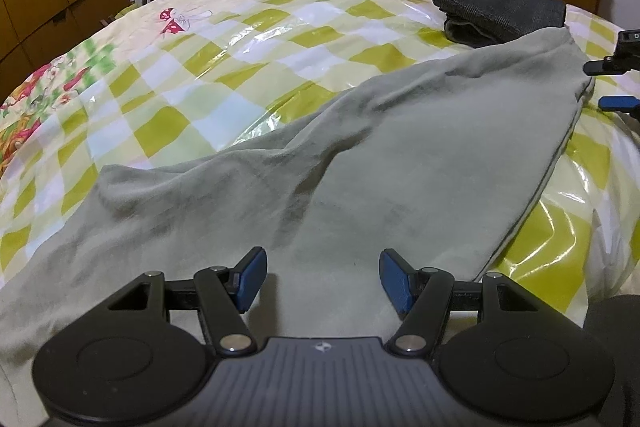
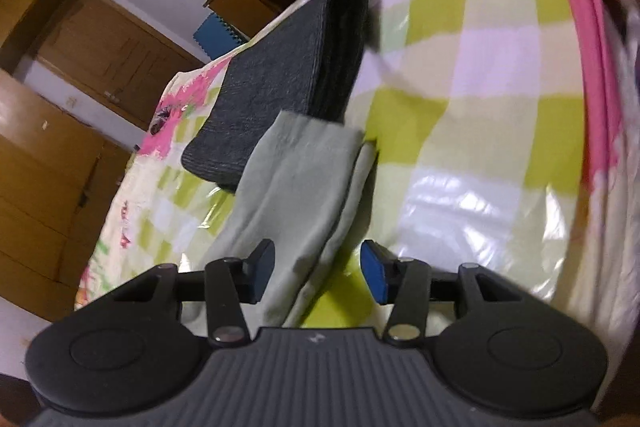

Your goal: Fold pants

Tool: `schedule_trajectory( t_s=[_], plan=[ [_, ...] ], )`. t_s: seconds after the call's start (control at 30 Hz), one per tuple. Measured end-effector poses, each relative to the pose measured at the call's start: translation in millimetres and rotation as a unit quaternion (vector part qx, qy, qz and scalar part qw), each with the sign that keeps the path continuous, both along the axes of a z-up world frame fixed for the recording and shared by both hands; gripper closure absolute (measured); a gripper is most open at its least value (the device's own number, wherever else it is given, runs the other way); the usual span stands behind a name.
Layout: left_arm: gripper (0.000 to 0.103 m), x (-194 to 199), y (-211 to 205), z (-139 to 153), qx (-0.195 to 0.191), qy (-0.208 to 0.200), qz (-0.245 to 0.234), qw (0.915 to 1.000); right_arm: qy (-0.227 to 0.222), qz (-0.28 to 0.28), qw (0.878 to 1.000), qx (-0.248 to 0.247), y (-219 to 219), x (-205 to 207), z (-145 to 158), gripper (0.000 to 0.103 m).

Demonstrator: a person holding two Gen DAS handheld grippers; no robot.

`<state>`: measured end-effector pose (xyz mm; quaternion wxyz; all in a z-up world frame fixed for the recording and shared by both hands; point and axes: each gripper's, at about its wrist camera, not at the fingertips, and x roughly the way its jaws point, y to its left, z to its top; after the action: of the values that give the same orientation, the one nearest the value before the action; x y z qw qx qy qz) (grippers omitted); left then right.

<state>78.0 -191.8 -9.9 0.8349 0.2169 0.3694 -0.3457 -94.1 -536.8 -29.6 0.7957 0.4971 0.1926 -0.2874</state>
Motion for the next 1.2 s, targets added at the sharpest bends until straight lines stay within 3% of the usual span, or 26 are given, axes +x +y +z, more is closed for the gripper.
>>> schedule_trajectory(
  t_s=[0.4,0.5,0.67,0.73,0.77,1.03,1.2],
  plan=[
    [0.027,4,-2,-2,-0.002,0.012,0.010,0.9999,-0.046,0.011,0.999,0.014,-1,31,-15,0.038],
    [0.027,4,-1,-3,-0.005,0.014,0.011,0.9998,-0.079,0.016,0.996,0.025,7,20,-15,0.048],
    [0.027,3,1,-1,-0.007,0.013,0.011,0.9998,-0.099,0.025,0.994,0.033,-3,40,-26,0.063],
    [0.027,1,3,0,-0.006,0.011,0.012,0.9998,-0.086,0.008,0.993,0.079,-10,47,-37,0.097],
    [0.027,-1,5,1,-0.006,0.009,0.012,0.9999,-0.099,0.007,0.990,0.099,-11,45,-38,0.098],
    [0.027,-1,25,0,-0.024,0.017,0.024,0.9993,-0.178,0.068,0.981,0.028,11,39,47,0.098],
    [0.027,-9,59,6,-0.043,0.006,0.037,0.9984,-0.183,0.142,0.969,-0.081,60,72,114,0.098]
  ],
)
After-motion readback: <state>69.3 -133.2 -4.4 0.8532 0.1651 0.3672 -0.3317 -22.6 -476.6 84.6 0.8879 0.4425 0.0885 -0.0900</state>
